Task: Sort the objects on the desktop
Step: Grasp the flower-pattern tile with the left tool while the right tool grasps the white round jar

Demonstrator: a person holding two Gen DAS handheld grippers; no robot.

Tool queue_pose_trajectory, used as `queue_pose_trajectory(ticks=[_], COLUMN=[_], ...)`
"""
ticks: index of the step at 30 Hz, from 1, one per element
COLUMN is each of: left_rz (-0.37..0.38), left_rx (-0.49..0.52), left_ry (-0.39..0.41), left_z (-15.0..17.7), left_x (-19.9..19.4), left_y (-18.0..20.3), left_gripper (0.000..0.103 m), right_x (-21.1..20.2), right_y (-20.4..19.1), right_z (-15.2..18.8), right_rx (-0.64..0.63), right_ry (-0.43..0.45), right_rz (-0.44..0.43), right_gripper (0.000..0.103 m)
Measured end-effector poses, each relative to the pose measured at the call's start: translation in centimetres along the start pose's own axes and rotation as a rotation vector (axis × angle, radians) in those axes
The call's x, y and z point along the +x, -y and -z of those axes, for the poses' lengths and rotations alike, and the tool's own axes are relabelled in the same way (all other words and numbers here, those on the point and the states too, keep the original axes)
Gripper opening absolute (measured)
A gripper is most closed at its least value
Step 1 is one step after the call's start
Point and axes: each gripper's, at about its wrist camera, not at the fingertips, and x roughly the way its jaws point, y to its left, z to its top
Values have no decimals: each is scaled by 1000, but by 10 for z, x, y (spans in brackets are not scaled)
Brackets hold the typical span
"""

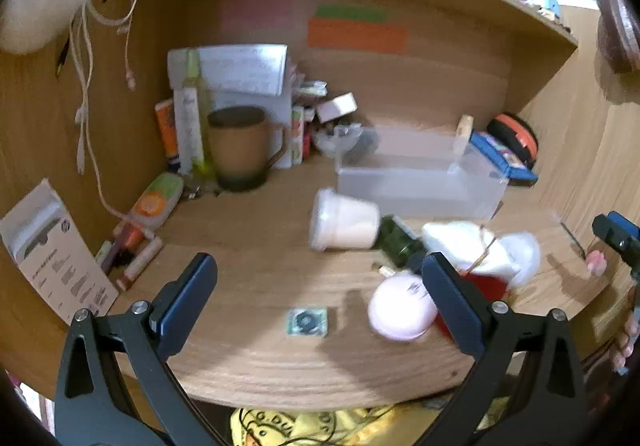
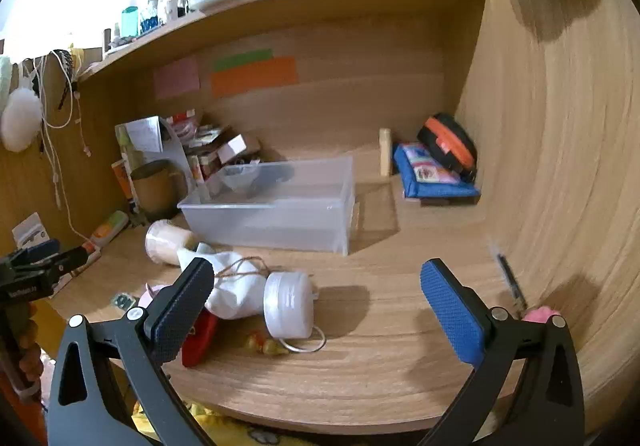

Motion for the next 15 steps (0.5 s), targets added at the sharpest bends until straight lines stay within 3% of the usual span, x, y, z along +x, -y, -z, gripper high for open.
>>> queue_pose_trajectory(ticks=[15], left_rz=[-47], left_rx=[15], left_ry=[-185], left_z=[46], left_x=[53], left_y=[-28], left_gripper=[103], right_x=[40], right_y=[8], right_z=[23], right_rx=[39], right_ry=[-154], right_rz=[0], right_gripper=[102])
